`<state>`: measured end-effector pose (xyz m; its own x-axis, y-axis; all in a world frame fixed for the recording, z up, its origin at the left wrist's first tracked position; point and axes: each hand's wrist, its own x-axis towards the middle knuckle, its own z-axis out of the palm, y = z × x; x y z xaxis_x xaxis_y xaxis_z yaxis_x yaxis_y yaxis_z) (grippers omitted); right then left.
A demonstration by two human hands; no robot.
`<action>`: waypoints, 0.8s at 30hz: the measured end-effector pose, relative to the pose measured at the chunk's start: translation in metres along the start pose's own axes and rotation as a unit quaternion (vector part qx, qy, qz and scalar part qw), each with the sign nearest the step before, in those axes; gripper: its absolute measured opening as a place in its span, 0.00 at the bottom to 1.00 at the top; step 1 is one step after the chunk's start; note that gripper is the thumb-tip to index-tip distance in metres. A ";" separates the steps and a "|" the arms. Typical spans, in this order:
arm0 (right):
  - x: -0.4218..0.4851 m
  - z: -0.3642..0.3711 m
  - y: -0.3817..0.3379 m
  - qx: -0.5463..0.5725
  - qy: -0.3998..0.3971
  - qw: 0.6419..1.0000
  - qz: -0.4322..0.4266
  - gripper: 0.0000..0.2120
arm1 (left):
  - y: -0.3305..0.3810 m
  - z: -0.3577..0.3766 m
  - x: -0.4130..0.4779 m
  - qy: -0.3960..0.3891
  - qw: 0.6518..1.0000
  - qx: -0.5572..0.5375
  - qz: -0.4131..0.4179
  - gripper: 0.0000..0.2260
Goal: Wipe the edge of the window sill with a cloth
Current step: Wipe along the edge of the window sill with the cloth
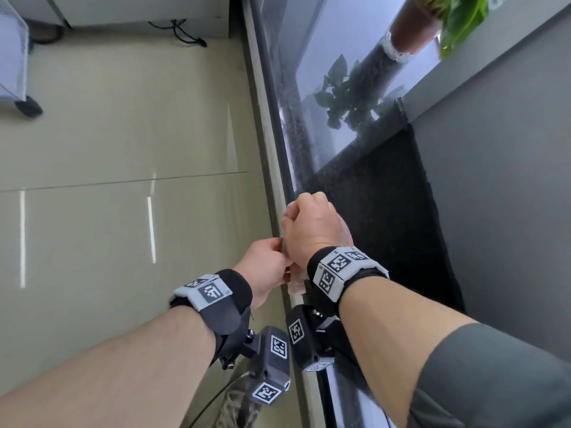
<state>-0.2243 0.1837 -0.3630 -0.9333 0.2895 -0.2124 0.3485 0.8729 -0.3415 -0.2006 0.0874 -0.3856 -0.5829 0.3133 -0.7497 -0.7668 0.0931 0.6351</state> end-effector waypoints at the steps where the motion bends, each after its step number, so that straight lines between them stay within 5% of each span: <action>1: 0.007 0.000 -0.005 0.002 0.002 1.000 0.002 0.05 | 0.005 -0.004 0.004 0.000 1.000 -0.002 0.004 0.07; 13: -0.023 -0.003 -0.013 -0.006 0.000 1.000 0.029 0.07 | 0.002 -0.011 -0.022 -0.008 0.998 0.057 -0.016 0.09; 24: -0.160 -0.078 -0.023 0.002 -0.019 1.000 -0.007 0.09 | -0.029 0.021 -0.171 0.004 0.998 0.059 0.006 0.11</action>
<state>-0.0894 0.1479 -0.2497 -0.9342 0.2613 -0.2428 0.3354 0.8752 -0.3487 -0.0727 0.0513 -0.2722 -0.5947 0.3074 -0.7429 -0.7225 0.2010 0.6615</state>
